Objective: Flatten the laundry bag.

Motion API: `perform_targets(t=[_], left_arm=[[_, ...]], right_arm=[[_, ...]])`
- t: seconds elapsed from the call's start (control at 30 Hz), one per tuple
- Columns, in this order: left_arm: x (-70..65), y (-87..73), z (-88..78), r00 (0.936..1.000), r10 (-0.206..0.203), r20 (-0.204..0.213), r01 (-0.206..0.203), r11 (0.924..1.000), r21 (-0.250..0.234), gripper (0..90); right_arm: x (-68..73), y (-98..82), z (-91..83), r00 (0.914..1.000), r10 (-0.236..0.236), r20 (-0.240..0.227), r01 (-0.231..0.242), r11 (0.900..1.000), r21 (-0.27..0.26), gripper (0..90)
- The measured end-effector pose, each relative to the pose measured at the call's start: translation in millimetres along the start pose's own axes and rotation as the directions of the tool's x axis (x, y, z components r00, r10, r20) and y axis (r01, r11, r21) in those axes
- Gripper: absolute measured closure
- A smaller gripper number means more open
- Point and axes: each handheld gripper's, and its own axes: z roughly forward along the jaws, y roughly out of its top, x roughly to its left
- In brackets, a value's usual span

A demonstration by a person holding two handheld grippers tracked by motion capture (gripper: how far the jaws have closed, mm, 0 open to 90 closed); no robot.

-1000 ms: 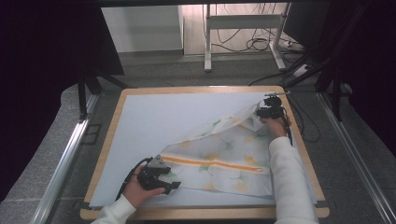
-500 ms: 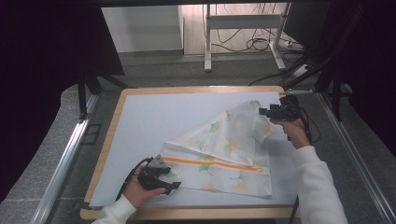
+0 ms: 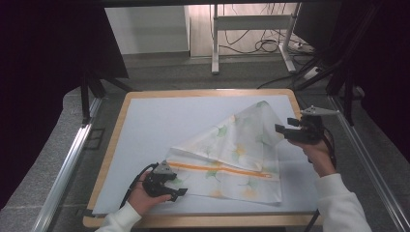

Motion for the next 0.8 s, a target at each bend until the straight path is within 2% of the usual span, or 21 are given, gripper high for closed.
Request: perform_targets(t=[0.07, 0.13, 0.17, 0.2, 0.23, 0.27, 0.3, 0.33, 0.4, 0.47, 0.57, 0.67, 0.8], left_arm=[[-0.2, 0.0, 0.0, 1.0000, 0.001, -0.001, -0.001, 1.0000, 0.000, 26.4], [-0.3, 0.0, 0.0, 1.0000, 0.001, -0.002, -0.001, 1.0000, 0.000, 26.4], [-0.1, 0.1, 0.0, 1.0000, 0.005, -0.004, -0.005, 1.0000, 0.001, 26.4], [-0.2, 0.1, 0.0, 1.0000, 0.005, -0.004, -0.005, 1.0000, 0.001, 26.4], [-0.3, 0.1, 0.1, 1.0000, 0.003, -0.004, -0.003, 1.0000, 0.000, 26.4], [-0.3, 0.1, 0.1, 1.0000, 0.003, -0.004, -0.003, 1.0000, 0.000, 26.4], [0.0, 0.2, -0.3, 0.9999, 0.010, -0.006, -0.010, 0.9999, 0.005, 26.4], [-0.1, 0.2, -0.4, 0.9999, 0.013, -0.007, -0.012, 0.9999, 0.008, 26.4], [-1.3, 0.1, 0.5, 1.0000, -0.002, -0.008, 0.002, 1.0000, -0.003, 26.3], [-1.1, 0.3, 0.2, 0.9999, 0.005, -0.009, -0.005, 1.0000, 0.004, 26.3], [-1.0, 0.6, 0.3, 0.9999, 0.007, -0.009, -0.007, 1.0000, 0.005, 26.1], [-1.4, 0.7, 0.4, 0.9999, 0.008, -0.011, -0.008, 0.9999, 0.007, 26.0], [-1.2, 0.6, 0.3, 0.9999, 0.008, -0.009, -0.008, 0.9999, 0.006, 26.0]], right_arm=[[16.6, -1.0, -10.7, 0.9993, -0.035, -0.013, 0.035, 0.999, -0.013, 34.9], [21.9, -1.4, -13.8, 0.9989, -0.044, -0.017, 0.044, 0.999, -0.017, 35.0], [28.9, -2.4, -18.0, 0.9980, -0.059, -0.023, 0.058, 0.998, -0.019, 35.0], [43.4, -7.3, -25.8, 0.9954, -0.085, -0.044, 0.084, 0.996, -0.017, 35.4], [49.3, -11.0, -28.3, 0.9938, -0.098, -0.052, 0.098, 0.995, -0.013, 35.4], [49.3, -11.0, -28.3, 0.9938, -0.098, -0.052, 0.098, 0.995, -0.013, 35.4], [53.5, -14.1, -29.9, 0.9928, -0.107, -0.054, 0.106, 0.994, -0.009, 35.4], [63.2, -25.5, -34.2, 0.9912, -0.116, -0.064, 0.116, 0.993, 0.000, 36.3], [68.4, -36.1, -34.7, 0.9899, -0.117, -0.079, 0.120, 0.993, 0.024, 37.1], [72.7, -49.4, -32.3, 0.9879, -0.122, -0.095, 0.129, 0.989, 0.069, 37.6], [73.2, -68.8, -20.9, 0.9897, -0.099, -0.103, 0.112, 0.986, 0.127, 38.5], [71.2, -77.8, -6.0, 0.9918, -0.072, -0.106, 0.089, 0.982, 0.166, 39.4], [74.8, -81.4, 15.6, 0.9910, -0.068, -0.115, 0.090, 0.974, 0.206, 40.2]])
